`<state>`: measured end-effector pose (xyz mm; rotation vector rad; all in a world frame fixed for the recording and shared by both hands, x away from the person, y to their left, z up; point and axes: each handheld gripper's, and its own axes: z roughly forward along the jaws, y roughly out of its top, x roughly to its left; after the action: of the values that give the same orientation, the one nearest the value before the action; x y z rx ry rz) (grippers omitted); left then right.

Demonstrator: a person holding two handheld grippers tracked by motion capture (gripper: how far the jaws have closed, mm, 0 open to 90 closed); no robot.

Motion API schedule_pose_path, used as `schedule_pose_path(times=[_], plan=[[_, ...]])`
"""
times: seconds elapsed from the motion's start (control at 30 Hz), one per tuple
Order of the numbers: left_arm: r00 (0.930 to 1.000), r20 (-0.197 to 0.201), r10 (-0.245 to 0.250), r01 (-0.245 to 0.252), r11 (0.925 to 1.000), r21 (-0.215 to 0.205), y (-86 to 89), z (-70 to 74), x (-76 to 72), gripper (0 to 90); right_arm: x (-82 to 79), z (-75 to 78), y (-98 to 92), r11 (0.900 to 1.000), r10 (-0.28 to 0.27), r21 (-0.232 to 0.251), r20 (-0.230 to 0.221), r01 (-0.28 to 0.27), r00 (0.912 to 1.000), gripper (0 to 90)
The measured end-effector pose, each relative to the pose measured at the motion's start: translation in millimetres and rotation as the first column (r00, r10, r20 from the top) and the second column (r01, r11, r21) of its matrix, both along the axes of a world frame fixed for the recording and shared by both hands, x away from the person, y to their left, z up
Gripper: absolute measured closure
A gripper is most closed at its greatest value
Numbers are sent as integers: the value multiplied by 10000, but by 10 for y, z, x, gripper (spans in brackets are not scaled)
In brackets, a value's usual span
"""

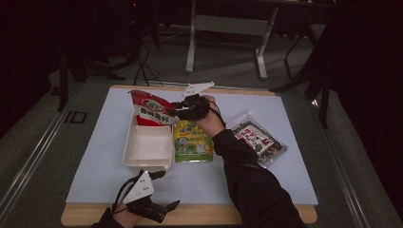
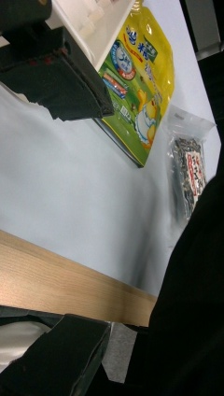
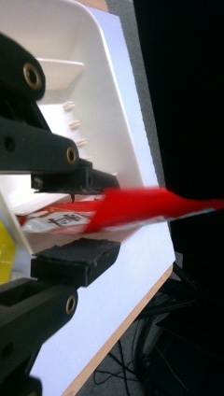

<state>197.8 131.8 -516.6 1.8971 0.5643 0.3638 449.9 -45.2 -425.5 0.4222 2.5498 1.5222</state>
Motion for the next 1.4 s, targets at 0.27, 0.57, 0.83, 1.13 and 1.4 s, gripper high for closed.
schedule_pose_path(times=[0.27,0.57,0.83,1.13,1.4], plan=[[10000,17,-25,25,10000,31,-17,-6,20,17,-95,-75,-278,9991,-235,-345,119,238,9997,654],[10000,-86,-19,20,9999,116,-50,-36,40,17,-180,-143,-734,9963,-752,-412,90,755,9971,683],[10000,-66,22,-21,9999,156,-53,-38,46,17,-263,-188,-1273,9862,-1450,-769,270,1467,9891,819],[10000,-58,8,-7,9998,173,-67,-45,48,17,-289,-351,-1846,9687,-2341,-846,15,2334,9722,898],[9999,-109,43,-41,9998,188,-71,-57,61,17,-287,-536,-2334,9392,-3244,-1249,-172,3199,9458,900]])
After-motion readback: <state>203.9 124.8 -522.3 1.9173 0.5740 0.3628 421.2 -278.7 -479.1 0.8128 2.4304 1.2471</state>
